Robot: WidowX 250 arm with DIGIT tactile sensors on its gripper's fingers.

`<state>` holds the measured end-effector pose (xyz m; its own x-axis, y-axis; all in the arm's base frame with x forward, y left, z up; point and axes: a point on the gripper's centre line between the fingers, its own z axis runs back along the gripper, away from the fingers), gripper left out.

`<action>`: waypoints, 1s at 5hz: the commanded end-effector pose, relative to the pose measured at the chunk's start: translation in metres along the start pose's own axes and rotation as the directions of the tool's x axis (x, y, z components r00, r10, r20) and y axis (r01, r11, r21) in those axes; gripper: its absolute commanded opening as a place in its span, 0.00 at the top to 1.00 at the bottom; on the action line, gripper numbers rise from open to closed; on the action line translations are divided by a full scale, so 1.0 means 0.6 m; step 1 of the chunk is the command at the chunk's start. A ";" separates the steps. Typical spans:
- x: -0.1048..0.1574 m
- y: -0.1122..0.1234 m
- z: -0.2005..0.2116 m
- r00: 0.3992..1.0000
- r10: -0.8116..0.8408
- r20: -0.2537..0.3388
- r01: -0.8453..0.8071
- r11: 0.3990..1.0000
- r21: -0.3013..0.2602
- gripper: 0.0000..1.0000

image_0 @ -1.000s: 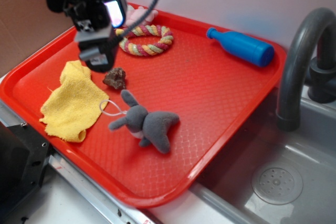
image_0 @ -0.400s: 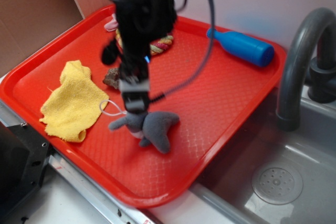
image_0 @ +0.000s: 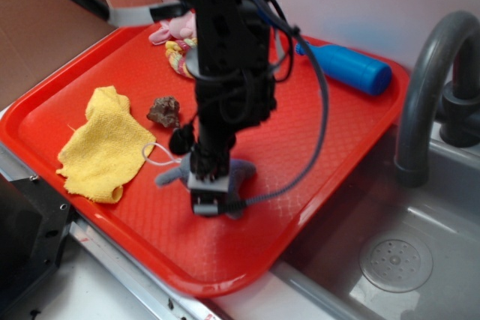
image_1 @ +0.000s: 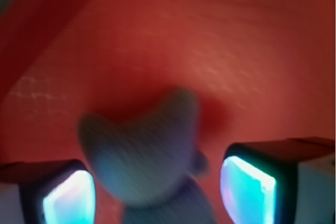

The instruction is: Grab the gray animal.

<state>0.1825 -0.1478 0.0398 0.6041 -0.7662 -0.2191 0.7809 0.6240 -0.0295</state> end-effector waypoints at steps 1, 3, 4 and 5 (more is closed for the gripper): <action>-0.022 -0.014 -0.026 0.998 0.023 -0.061 -0.024 1.000 -0.011 0.00; -0.039 0.025 -0.050 0.980 0.138 -0.145 -0.136 0.990 0.024 1.00; -0.040 0.034 -0.036 0.980 0.155 -0.127 -0.150 0.988 0.044 1.00; -0.045 0.049 0.003 0.977 0.200 -0.071 -0.195 0.978 0.068 1.00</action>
<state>0.1888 -0.1026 0.0343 0.7122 -0.6075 -0.3517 0.6661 0.7430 0.0656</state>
